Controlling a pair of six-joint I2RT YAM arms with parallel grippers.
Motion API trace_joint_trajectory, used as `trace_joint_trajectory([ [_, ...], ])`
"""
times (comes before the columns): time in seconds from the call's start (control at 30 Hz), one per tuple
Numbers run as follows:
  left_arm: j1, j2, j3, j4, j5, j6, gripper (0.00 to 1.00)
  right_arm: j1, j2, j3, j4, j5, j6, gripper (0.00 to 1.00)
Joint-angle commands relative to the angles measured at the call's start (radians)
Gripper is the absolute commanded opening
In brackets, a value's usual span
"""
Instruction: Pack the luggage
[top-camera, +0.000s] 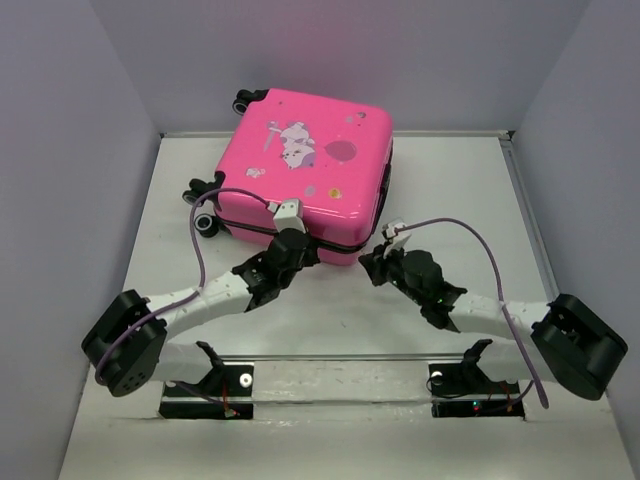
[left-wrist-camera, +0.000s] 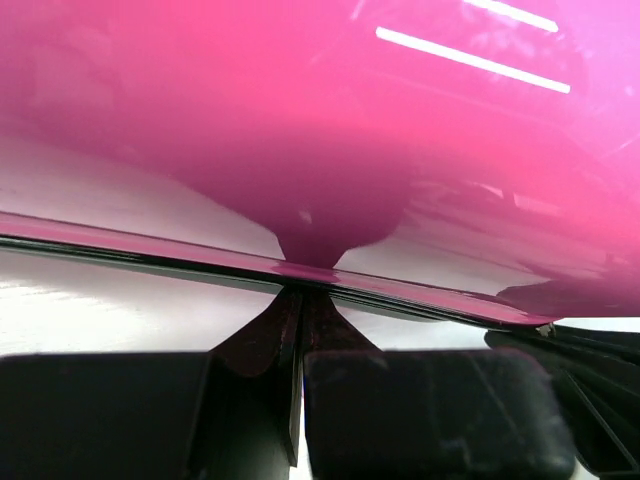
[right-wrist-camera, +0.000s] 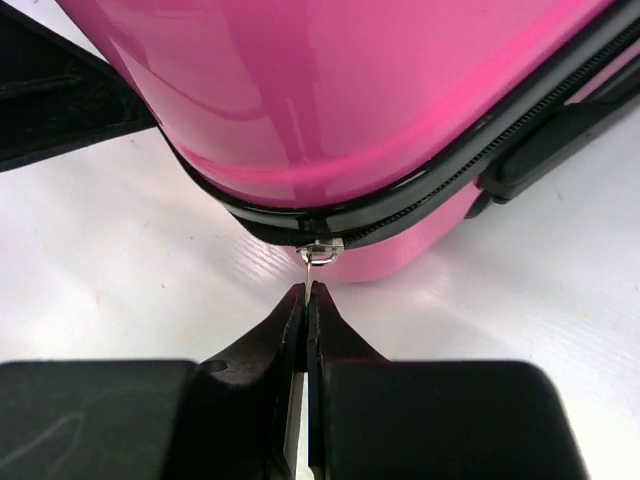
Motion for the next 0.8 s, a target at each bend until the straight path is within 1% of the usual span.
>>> trace_joint_trajectory([
  [0.0, 0.019, 0.036, 0.145, 0.161, -0.002, 0.033, 0.11, 0.139, -0.056, 0.01, -0.101, 0.025, 0.114, 0.07],
  [0.03, 0.019, 0.046, 0.164, 0.163, 0.01, 0.029, 0.11, 0.174, -0.036, 0.027, -0.113, 0.028, 0.139, 0.07],
  [0.1, 0.016, 0.072, 0.177, 0.169, 0.052, 0.026, 0.1, 0.203, 0.017, 0.078, -0.116, 0.028, 0.157, 0.07],
  [0.17, 0.008, 0.082, 0.186, 0.168, 0.072, 0.036, 0.1, 0.255, 0.137, 0.228, -0.112, 0.076, 0.177, 0.07],
  [0.2, 0.008, 0.08, 0.183, 0.166, 0.078, 0.044, 0.1, 0.272, 0.183, 0.228, -0.106, 0.097, 0.182, 0.07],
  [0.23, 0.008, 0.074, 0.183, 0.157, 0.079, 0.052, 0.1, 0.283, 0.226, 0.306, -0.094, 0.152, 0.194, 0.07],
  [0.27, 0.007, 0.05, 0.189, 0.101, 0.066, 0.085, 0.09, 0.283, 0.293, 0.332, -0.075, 0.16, 0.208, 0.07],
  [0.3, 0.011, 0.028, 0.192, 0.061, 0.025, 0.086, 0.09, 0.283, 0.313, 0.349, -0.002, 0.201, 0.216, 0.07],
  [0.33, 0.028, -0.027, 0.182, 0.022, 0.041, 0.099, 0.1, 0.283, 0.33, 0.365, 0.009, 0.223, 0.245, 0.07],
  [0.37, 0.033, -0.055, 0.183, -0.015, 0.059, 0.143, 0.11, 0.283, 0.356, 0.383, 0.009, 0.238, 0.24, 0.07],
  [0.4, 0.036, -0.079, 0.197, -0.074, 0.056, 0.164, 0.13, 0.283, 0.364, 0.4, 0.003, 0.243, 0.236, 0.07],
  [0.43, 0.042, -0.126, 0.241, -0.149, 0.047, 0.173, 0.15, 0.283, 0.372, 0.412, -0.007, 0.252, 0.233, 0.07],
  [0.47, 0.046, -0.151, 0.258, -0.268, 0.049, 0.182, 0.28, 0.283, 0.376, 0.428, -0.018, 0.259, 0.236, 0.07],
  [0.53, 0.083, -0.2, 0.299, -0.375, 0.072, 0.176, 0.44, 0.283, 0.384, 0.426, -0.038, 0.277, 0.249, 0.07],
  [0.57, 0.138, -0.237, 0.35, -0.465, 0.111, 0.159, 0.59, 0.283, 0.383, 0.411, -0.038, 0.28, 0.257, 0.07],
  [0.63, 0.213, -0.28, 0.417, -0.527, 0.159, 0.156, 0.71, 0.283, 0.373, 0.393, -0.038, 0.271, 0.274, 0.07],
  [0.67, 0.258, -0.288, 0.436, -0.568, 0.18, 0.158, 0.82, 0.283, 0.369, 0.386, -0.04, 0.263, 0.274, 0.07],
  [0.7, 0.369, -0.289, 0.457, -0.59, 0.223, 0.164, 0.87, 0.283, 0.366, 0.38, -0.043, 0.259, 0.276, 0.07],
  [0.73, 0.437, -0.288, 0.476, -0.607, 0.259, 0.168, 0.92, 0.283, 0.363, 0.382, -0.049, 0.254, 0.273, 0.07],
  [0.77, 0.512, -0.274, 0.502, -0.619, 0.309, 0.184, 0.98, 0.283, 0.361, 0.382, -0.066, 0.251, 0.268, 0.07],
])
